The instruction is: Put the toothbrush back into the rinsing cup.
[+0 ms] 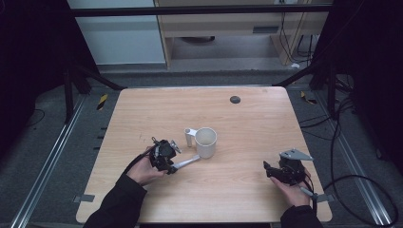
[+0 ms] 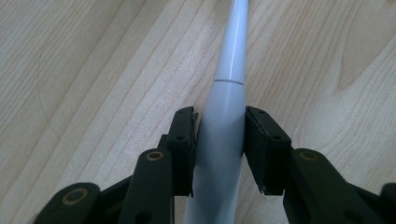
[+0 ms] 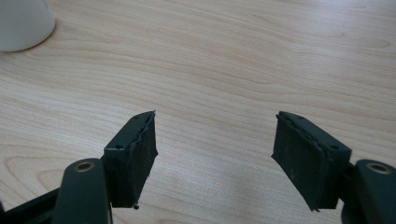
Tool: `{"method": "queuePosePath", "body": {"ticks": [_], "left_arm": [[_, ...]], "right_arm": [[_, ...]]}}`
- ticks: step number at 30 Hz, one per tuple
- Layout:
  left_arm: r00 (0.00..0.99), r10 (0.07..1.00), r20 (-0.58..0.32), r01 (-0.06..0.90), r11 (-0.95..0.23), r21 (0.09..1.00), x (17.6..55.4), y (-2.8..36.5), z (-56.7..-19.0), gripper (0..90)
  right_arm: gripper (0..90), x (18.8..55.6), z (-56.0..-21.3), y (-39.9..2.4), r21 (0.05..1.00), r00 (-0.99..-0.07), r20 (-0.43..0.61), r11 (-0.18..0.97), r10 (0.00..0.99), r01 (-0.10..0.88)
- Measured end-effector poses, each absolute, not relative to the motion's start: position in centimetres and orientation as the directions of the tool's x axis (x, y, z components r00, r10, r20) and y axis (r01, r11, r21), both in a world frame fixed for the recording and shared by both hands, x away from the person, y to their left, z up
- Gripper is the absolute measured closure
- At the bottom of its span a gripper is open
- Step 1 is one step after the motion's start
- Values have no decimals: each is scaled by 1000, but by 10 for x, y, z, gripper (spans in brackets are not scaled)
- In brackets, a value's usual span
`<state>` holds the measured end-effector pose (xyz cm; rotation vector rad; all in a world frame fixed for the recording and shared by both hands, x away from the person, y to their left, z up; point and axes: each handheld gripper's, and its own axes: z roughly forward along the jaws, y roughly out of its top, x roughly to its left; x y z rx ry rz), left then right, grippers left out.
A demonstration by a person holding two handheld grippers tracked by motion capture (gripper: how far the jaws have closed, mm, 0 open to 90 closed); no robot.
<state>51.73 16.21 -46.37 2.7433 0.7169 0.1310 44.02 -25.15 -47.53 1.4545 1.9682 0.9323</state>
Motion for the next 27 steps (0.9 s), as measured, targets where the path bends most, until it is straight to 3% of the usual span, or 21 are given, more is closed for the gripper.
{"method": "queuePosePath", "body": {"ticks": [27], "left_arm": [[888, 460, -11, 442, -847, 294, 517, 163, -459, 670]], "right_arm": [[301, 441, -476, -252, 775, -294, -6, 190, 956, 603]]}}
